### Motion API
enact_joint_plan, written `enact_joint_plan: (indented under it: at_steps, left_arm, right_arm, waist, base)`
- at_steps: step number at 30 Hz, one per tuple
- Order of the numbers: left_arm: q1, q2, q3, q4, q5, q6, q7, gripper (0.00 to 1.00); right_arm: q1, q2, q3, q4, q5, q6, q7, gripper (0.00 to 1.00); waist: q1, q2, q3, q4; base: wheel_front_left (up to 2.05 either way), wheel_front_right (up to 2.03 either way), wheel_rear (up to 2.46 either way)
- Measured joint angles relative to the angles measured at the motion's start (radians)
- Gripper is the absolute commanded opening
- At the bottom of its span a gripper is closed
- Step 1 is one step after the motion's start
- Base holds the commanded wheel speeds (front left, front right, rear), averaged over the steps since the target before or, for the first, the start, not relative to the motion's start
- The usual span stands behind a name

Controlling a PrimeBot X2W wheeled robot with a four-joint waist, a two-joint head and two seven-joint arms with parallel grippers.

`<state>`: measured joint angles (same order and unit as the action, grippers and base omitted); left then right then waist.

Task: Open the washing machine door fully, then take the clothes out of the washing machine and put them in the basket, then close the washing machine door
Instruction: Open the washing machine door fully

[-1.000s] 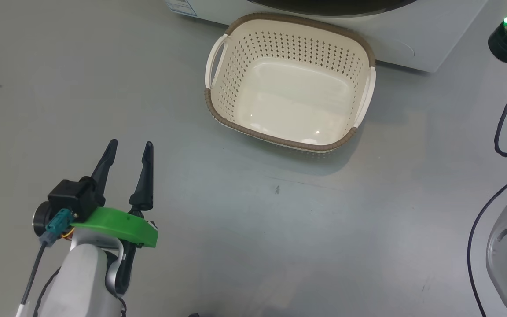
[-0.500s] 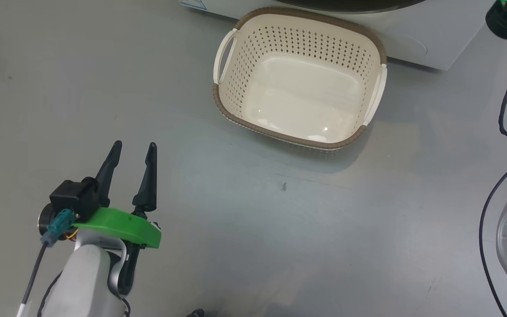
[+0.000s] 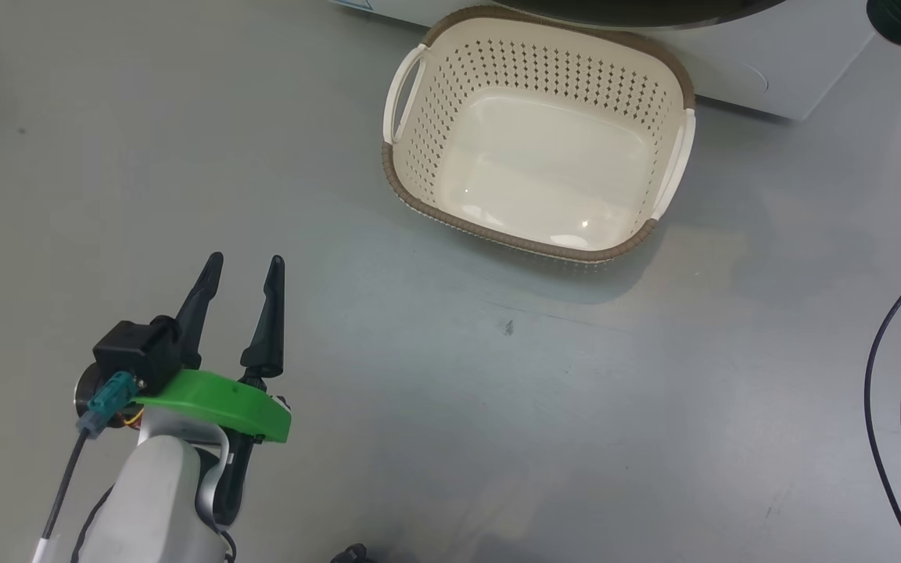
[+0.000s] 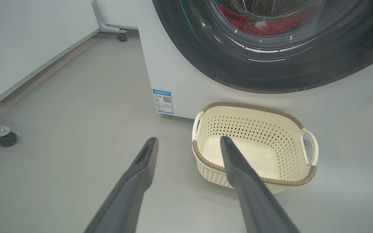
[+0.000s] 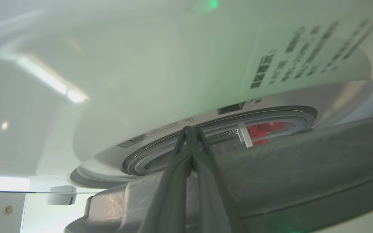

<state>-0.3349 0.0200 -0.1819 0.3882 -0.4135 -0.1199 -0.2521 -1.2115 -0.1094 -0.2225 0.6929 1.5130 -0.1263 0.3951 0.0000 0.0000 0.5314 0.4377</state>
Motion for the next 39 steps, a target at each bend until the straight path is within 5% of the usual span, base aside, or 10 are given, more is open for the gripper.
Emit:
enact_joint_plan:
  at_steps: [39]
  left_arm:
    - [0.009, 0.000, 0.013, 0.013, 0.035, 0.000, 0.000, 1.00]
  right_arm:
    - [0.140, 0.025, 0.019, 0.106, 0.053, 0.001, 0.161, 0.00]
  waist:
    - [0.0000, 0.0000, -0.124, -0.019]
  base:
    - [0.00, 0.00, 0.00]
